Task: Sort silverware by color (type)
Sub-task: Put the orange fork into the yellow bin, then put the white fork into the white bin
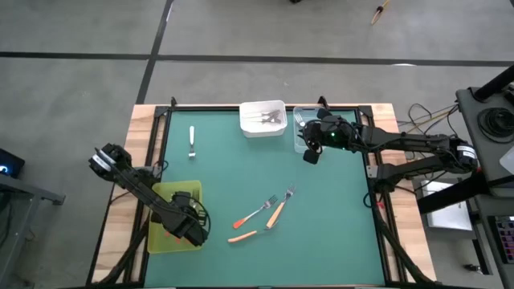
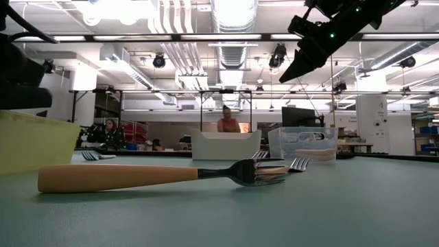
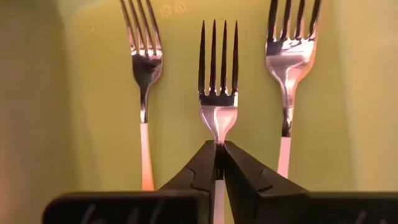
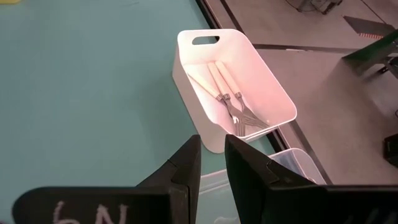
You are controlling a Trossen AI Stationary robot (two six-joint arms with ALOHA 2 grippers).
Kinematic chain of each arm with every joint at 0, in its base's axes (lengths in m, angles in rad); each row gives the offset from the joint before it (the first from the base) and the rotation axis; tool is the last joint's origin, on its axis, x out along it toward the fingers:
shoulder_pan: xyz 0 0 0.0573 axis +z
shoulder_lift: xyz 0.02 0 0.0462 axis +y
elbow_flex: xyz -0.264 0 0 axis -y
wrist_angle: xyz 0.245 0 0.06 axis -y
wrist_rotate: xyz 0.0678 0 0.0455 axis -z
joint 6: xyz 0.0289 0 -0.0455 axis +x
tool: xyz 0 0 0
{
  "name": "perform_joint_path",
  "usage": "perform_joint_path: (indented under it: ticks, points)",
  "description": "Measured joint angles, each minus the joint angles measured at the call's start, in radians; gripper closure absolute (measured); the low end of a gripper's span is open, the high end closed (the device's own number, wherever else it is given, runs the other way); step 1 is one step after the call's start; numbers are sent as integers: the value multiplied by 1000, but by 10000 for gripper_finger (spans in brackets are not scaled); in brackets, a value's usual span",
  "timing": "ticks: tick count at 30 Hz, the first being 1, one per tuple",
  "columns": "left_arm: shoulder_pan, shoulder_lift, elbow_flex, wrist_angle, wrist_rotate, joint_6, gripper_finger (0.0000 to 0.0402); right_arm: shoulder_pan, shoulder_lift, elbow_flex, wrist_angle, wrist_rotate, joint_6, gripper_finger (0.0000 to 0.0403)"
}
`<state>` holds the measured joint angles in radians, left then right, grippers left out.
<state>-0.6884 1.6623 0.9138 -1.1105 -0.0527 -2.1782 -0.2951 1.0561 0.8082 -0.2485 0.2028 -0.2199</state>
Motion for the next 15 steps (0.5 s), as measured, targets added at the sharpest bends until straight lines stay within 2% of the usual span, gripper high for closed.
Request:
perform_joint_path:
  ticks: [7, 10, 15]
  points:
    - [0, -10, 3, -7, 19, 39, 348, 0, 0, 0, 0, 0, 2, 339]
    - [0, -26, 19, -14, 64, 89, 330, 0, 0, 0, -2, 0, 27, 339]
    - [0, -107, 78, -132, 79, 170, 306, 0, 0, 0, -5, 0, 53, 339]
